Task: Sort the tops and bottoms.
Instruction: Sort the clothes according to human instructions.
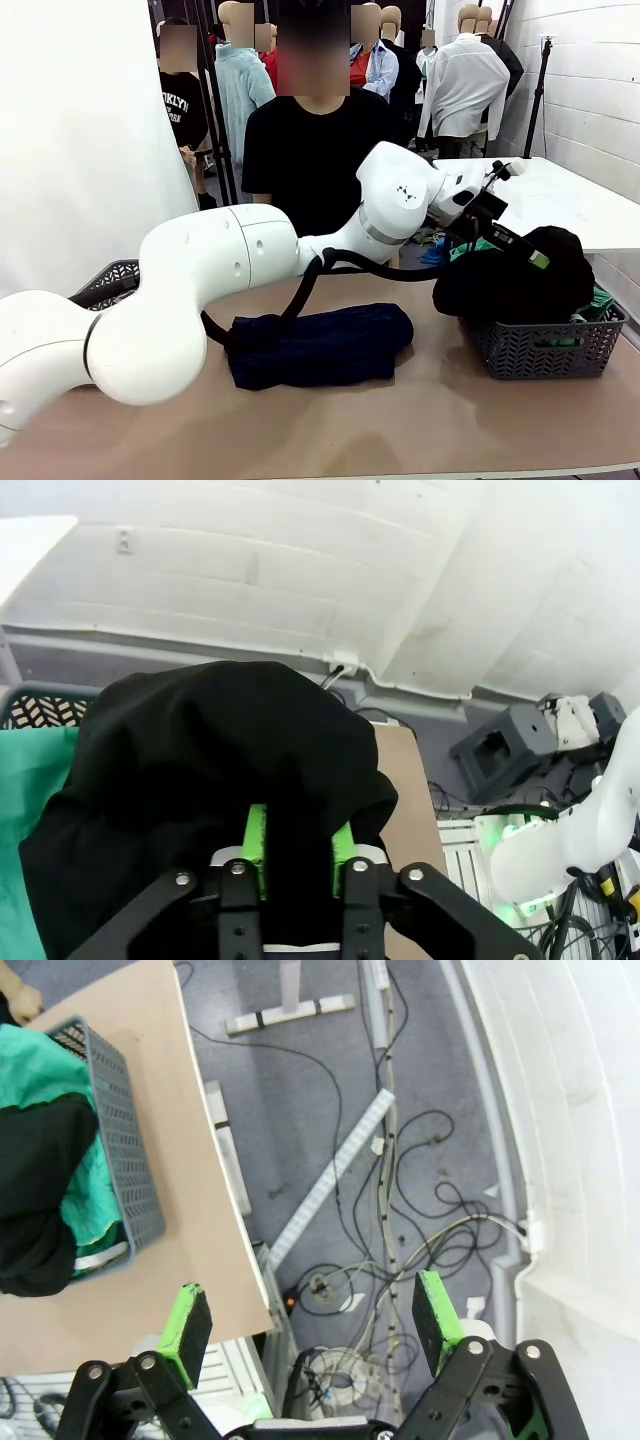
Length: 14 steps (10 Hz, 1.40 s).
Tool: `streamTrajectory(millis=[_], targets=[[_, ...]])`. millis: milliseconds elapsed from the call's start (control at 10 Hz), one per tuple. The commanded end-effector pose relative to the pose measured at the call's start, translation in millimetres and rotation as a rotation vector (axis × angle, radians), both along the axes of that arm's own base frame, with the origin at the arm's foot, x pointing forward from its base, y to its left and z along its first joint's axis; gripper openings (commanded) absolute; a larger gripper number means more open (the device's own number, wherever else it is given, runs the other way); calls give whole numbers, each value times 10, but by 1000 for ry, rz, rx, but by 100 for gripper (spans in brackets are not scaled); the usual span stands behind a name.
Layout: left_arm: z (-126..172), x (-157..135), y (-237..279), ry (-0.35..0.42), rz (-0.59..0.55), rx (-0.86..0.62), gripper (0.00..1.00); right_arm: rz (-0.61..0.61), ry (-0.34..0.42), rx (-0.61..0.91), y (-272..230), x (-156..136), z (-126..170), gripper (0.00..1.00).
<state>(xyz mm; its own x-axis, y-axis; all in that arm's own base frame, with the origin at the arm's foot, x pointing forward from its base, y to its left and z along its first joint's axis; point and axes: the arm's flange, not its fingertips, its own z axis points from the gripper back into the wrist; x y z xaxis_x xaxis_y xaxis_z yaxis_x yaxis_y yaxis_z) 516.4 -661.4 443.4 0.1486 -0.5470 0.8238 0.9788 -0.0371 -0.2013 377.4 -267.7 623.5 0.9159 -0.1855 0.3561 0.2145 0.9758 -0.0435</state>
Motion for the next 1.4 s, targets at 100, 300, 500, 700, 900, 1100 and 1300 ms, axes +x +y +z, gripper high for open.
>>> streamTrajectory(millis=[100,300,500,700,900,1100,1300], targets=[[479,862,-1082,-1,-2,92,100,8,10,-8,10,-25,-22,100],[654,720,-963,-28,-21,120,100,8,10,-8,10,-25,-22,100],[971,550,-708,-106,-4,195,100,8,10,-8,10,-25,-22,100],[1312,416,-154,-176,146,289,100,8,10,-8,10,-25,-22,100],[1483,283,395,-173,289,383,100,8,10,-8,10,-25,-22,100],[1627,135,764,-199,424,396,100,8,10,-8,10,-25,-22,100],[1675,14,939,-207,473,377,100,8,10,-8,10,-25,-22,100]])
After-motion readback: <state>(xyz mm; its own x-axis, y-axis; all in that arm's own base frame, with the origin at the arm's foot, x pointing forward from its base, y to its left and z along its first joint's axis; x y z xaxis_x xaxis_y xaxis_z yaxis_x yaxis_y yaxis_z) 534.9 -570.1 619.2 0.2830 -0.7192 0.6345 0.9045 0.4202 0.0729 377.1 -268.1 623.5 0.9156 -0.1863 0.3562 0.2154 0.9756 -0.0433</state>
